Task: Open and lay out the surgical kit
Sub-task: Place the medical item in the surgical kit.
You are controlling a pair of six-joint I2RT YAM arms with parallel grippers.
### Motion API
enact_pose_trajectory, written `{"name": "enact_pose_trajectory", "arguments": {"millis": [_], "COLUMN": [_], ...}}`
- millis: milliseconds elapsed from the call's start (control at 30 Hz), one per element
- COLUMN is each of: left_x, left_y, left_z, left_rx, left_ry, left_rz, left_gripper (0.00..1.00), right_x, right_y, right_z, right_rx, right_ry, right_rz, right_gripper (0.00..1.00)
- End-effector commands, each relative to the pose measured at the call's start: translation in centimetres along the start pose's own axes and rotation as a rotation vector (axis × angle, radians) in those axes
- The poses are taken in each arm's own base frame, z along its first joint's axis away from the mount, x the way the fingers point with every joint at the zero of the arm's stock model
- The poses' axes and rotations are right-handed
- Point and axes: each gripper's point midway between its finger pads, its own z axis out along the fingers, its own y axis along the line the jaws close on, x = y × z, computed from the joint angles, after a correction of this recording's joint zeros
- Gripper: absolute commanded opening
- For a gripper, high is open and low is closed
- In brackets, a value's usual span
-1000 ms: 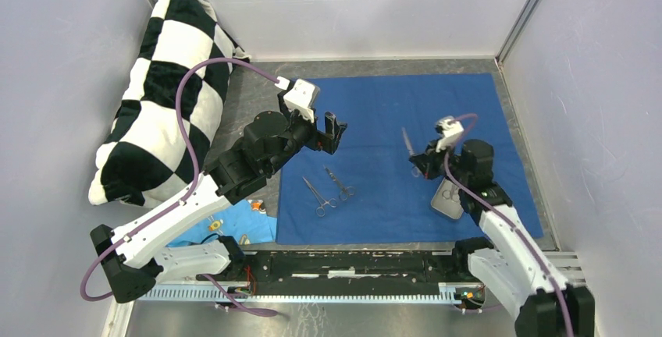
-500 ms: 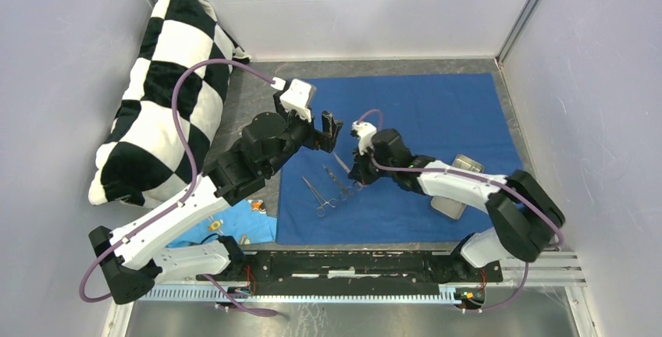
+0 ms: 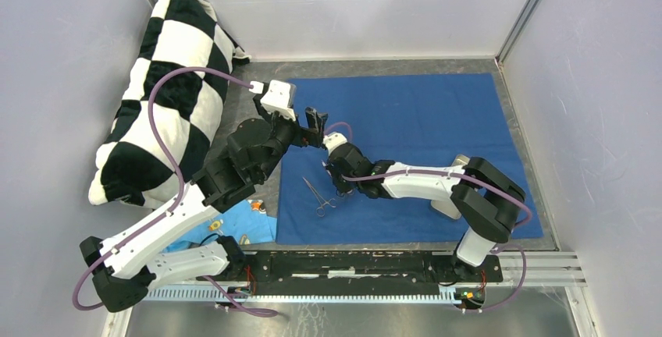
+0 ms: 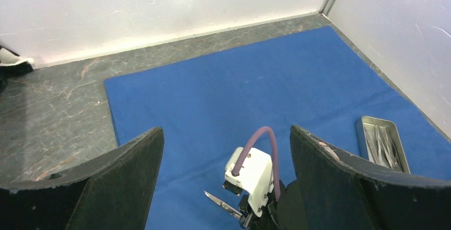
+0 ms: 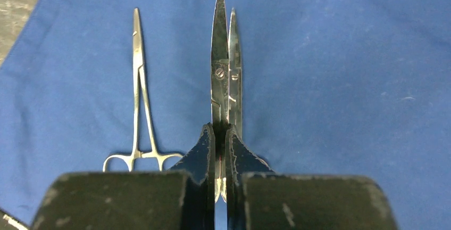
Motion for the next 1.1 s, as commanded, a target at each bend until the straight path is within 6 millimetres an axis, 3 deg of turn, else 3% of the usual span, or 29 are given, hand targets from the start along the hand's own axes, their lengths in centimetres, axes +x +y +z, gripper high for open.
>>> {"name": "enact_pose_trajectory", "arguments": {"millis": [0,500,1067], "left_x": [-1.6,-1.5,-1.3], "left_y": [1.0,0.6,0.3], "left_z": [-0.4,-0.3,-0.1], "left_rx": [-0.041,-0.026,-0.01], "left_ry": [-0.068,-0.063,-0.055], "left_rz": [0.0,0.003,0.006], "left_gripper": [0.93,0.93,0.93], "right_x": [-1.4,0.1,-1.0], "right_y": [-1.4,-1.5,-0.9], "right_z": [0.0,1.4,0.9], "right_rx": [0.177,0.206,0.183], "right_ry": [-0.027,0.012,-0.015], "right_rz": [-0.028,-0.059,-0.057], "right_gripper": [0.02,0.11,0.19]}}
